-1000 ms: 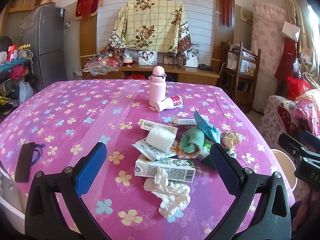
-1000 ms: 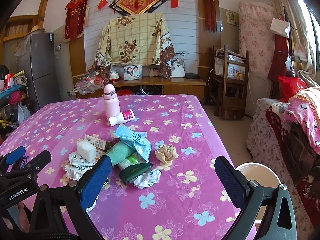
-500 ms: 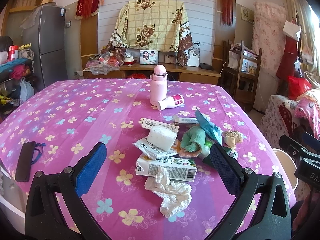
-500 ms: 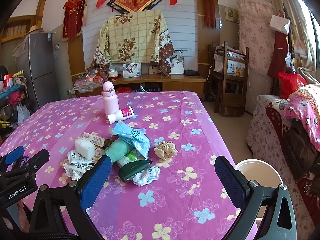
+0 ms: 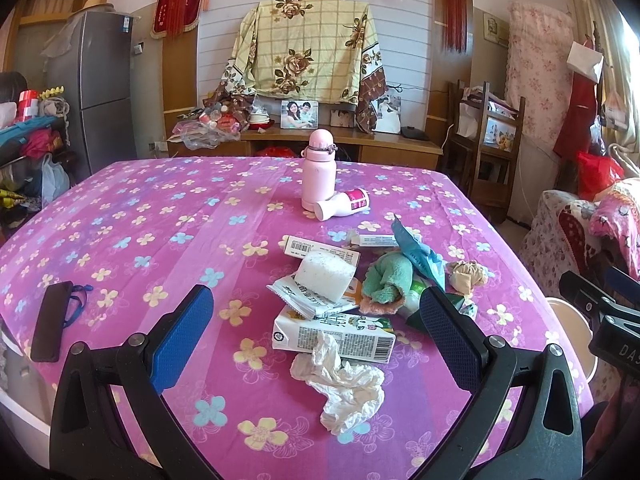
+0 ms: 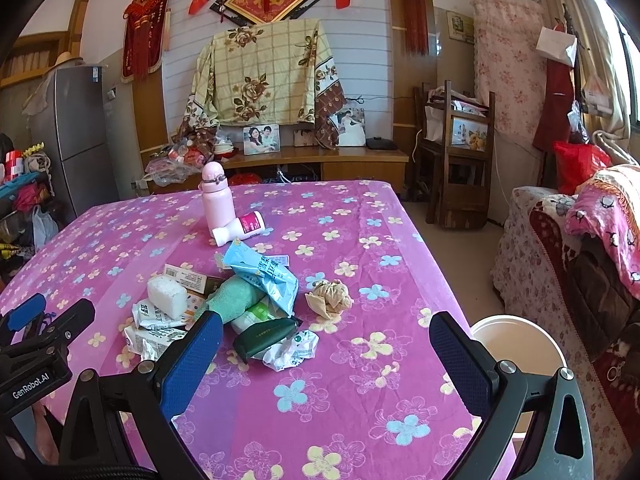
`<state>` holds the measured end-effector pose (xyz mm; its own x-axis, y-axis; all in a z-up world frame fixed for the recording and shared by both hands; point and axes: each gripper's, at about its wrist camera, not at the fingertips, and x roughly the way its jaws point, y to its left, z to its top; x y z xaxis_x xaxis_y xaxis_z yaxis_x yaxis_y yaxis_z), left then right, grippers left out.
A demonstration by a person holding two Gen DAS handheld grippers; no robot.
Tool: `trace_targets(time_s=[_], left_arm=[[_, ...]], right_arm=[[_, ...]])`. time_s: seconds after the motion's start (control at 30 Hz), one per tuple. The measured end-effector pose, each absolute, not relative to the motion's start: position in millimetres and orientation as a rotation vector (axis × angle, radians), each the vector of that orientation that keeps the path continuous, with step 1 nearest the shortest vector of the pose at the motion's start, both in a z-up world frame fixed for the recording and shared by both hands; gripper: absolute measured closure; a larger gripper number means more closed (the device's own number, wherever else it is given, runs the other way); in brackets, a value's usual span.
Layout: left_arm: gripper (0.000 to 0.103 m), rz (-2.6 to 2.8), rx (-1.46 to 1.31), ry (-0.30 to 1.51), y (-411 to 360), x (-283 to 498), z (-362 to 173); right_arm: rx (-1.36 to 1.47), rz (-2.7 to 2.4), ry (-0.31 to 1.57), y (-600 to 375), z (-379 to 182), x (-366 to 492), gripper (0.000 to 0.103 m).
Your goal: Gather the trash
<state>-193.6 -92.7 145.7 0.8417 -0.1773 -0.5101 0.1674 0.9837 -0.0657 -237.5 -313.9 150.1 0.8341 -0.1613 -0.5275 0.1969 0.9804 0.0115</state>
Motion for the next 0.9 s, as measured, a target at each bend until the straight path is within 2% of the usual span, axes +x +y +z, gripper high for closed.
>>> trace_targets(time_s=[0.67, 0.9], left_arm=[[0.000, -0.184, -0.018, 0.551, -87, -193, 145], [0.000, -0.195, -0.012, 0.601, -76, -193, 125]], right_arm=[[0.065, -0.190, 0.564, -311, 143, -235, 0.001], [0.065, -0.183, 0.598, -316, 135, -233, 0.001]])
